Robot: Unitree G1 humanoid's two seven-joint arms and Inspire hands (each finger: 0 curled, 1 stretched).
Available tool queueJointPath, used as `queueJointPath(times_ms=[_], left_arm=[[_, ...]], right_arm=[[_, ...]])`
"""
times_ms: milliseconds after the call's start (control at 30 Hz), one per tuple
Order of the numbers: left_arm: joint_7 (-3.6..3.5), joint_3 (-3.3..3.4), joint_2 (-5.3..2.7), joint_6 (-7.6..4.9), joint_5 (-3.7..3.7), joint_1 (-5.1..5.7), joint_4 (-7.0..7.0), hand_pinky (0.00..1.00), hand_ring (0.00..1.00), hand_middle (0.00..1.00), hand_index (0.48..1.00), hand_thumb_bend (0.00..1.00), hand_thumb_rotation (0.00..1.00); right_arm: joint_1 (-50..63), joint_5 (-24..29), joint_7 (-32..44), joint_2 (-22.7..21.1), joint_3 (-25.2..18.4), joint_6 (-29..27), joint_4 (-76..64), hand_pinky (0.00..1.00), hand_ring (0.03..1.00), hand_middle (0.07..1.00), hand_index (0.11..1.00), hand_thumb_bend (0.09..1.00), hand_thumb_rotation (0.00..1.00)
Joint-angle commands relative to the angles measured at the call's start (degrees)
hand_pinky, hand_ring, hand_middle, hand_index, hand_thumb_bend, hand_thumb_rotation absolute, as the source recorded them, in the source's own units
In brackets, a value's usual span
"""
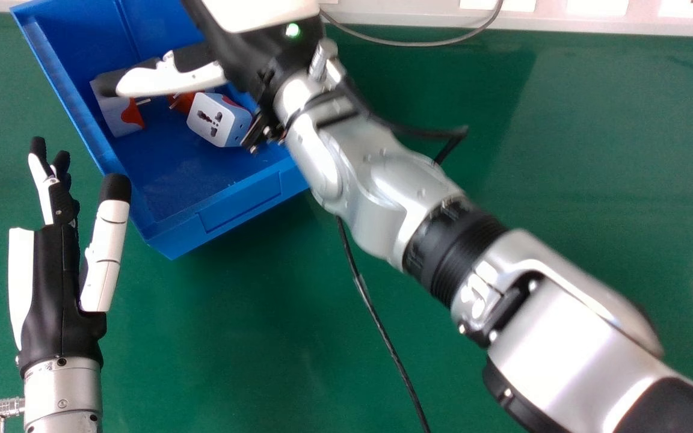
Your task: Pick all objects and put in blue box
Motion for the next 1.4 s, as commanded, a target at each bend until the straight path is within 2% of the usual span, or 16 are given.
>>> queueJointPath(times_ms=[0, 67, 100, 233, 333, 533, 700, 967, 1233, 1367], left_arm=[[0.3, 0.41, 0.67, -0.45, -0.18, -0.7, -0.05, 0.98, 1.0, 1.0, 1.0, 0.7, 1.0], [0.3, 0.47, 0.63, -0.49, -0.15, -0.64, -0.17, 0.98, 1.0, 1.0, 1.0, 0.73, 1.0], [0.34, 0.47, 0.59, -0.51, -0.1, -0.61, -0.21, 0.98, 1.0, 1.0, 1.0, 0.74, 1.0], [0.38, 0.49, 0.45, -0.4, 0.0, -0.15, -0.74, 0.98, 1.0, 1.0, 1.0, 0.66, 1.0], [0.3, 0.62, 0.49, -0.57, -0.08, 0.26, -0.86, 0.98, 1.0, 1.0, 1.0, 0.64, 1.0], [-0.04, 0.92, 0.61, -0.25, -0.29, 1.11, -1.77, 0.98, 1.0, 1.0, 1.0, 0.7, 1.0], [-0.44, 1.18, 0.87, -0.23, -0.53, 1.48, -1.98, 0.97, 1.0, 1.0, 1.0, 0.73, 1.0], [-0.71, 1.4, 0.82, -0.1, -0.28, 1.77, -2.6, 0.97, 1.0, 1.0, 1.0, 0.72, 1.0], [-0.75, 1.28, 0.72, 0.38, 0.09, 1.63, -3.06, 0.97, 1.0, 1.0, 1.0, 0.71, 1.0], [-0.66, 1.09, 0.65, 0.74, 0.38, 1.54, -3.24, 0.97, 1.0, 1.0, 1.0, 0.7, 1.0]], right_arm=[[13.08, -1.05, -1.55, -5.21, -0.91, -0.28, -17.47, 1.0, 1.0, 1.0, 1.0, 0.521, 0.76], [18.89, -1.65, -0.97, -7.16, -1.47, -0.08, -24.63, 1.0, 1.0, 1.0, 1.0, 0.523, 0.65], [21.87, -1.87, -0.68, -8.02, -1.76, -0.02, -28.08, 1.0, 1.0, 1.0, 1.0, 0.519, 0.64], [32.95, -2.91, 0.75, -11.57, -2.53, 0.58, -40.97, 1.0, 1.0, 1.0, 1.0, 0.503, 0.69], [40.1, -3.15, 2.44, -15.18, -3.53, 0.35, -48.85, 1.0, 1.0, 1.0, 1.0, 0.501, 0.7], [52.32, -3.38, 6.94, -22.47, -8.61, 0.36, -61.68, 1.0, 1.0, 1.0, 1.0, 0.512, 0.73], [59.08, -4.05, 8.05, -26.95, -13.63, 0.12, -63.57, 1.0, 1.0, 1.0, 1.0, 0.514, 0.72], [61.76, -6.29, 9.21, -28.41, -17.29, 2.94, -58.54, 1.0, 1.0, 1.0, 1.0, 0.52, 0.73], [56.01, -10.84, 9.19, -25.11, -14.9, 8.3, -47.71, 1.0, 1.0, 1.0, 1.0, 0.524, 0.76], [51.77, -10.47, 9.99, -23.97, -13.68, 8.62, -41.13, 1.0, 1.0, 1.0, 1.0, 0.528, 0.75]])
